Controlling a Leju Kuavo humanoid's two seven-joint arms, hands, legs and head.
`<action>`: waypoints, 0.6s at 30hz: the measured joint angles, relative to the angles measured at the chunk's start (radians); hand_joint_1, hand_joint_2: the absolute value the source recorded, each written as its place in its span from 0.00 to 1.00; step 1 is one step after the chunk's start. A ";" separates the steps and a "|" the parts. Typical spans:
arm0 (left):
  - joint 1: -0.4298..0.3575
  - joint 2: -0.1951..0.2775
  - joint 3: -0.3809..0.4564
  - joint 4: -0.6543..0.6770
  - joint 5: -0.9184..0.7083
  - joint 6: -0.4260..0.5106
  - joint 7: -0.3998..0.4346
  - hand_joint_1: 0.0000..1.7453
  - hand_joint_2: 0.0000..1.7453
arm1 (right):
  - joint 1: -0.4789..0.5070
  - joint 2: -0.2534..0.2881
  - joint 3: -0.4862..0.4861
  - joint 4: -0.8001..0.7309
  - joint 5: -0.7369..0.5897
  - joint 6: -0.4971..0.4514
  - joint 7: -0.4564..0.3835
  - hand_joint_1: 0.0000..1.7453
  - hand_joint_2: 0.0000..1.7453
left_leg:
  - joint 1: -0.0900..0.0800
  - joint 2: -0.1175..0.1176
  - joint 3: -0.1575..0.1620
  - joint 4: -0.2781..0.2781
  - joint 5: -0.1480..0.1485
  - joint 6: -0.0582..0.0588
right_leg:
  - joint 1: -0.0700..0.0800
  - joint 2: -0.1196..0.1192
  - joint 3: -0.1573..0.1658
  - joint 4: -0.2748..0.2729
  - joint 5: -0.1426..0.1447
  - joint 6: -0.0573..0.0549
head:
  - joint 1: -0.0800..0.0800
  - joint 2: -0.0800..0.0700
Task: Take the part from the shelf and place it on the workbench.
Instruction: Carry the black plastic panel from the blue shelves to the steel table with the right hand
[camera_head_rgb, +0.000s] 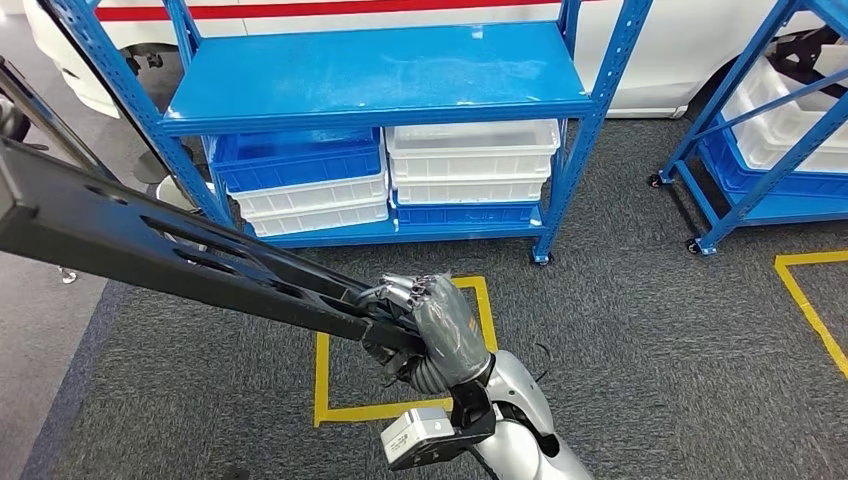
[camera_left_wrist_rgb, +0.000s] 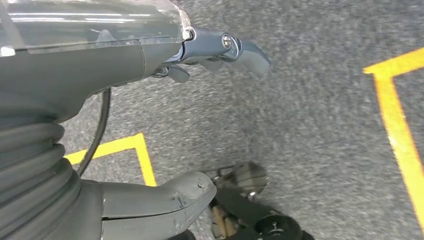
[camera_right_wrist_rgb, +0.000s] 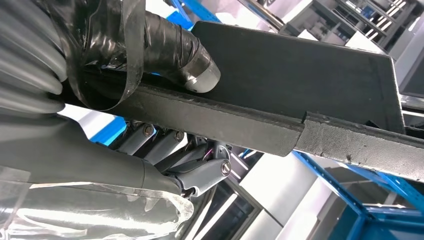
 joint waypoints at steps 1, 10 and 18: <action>0.000 0.000 0.000 0.000 0.000 0.000 0.000 0.00 1.00 | 0.000 0.000 0.000 0.000 0.000 0.000 0.000 1.00 1.00 | 0.000 0.000 0.041 -0.039 0.025 0.003 | 0.001 0.000 -0.013 0.003 0.009 0.002 | 0.000 0.000; -0.009 0.000 0.000 0.000 -0.001 0.000 0.000 0.00 1.00 | -0.001 0.001 0.000 0.000 0.000 -0.001 0.000 1.00 1.00 | -0.007 0.003 0.193 -0.319 0.084 0.053 | 0.001 0.005 -0.065 0.047 0.003 0.050 | 0.000 0.000; -0.009 0.000 0.000 0.000 -0.001 0.000 0.000 0.00 1.00 | -0.001 -0.003 0.000 0.003 0.000 -0.001 0.000 1.00 1.00 | -0.012 0.005 0.077 -0.286 0.154 0.051 | -0.009 0.005 0.038 0.120 -0.079 0.056 | 0.000 0.000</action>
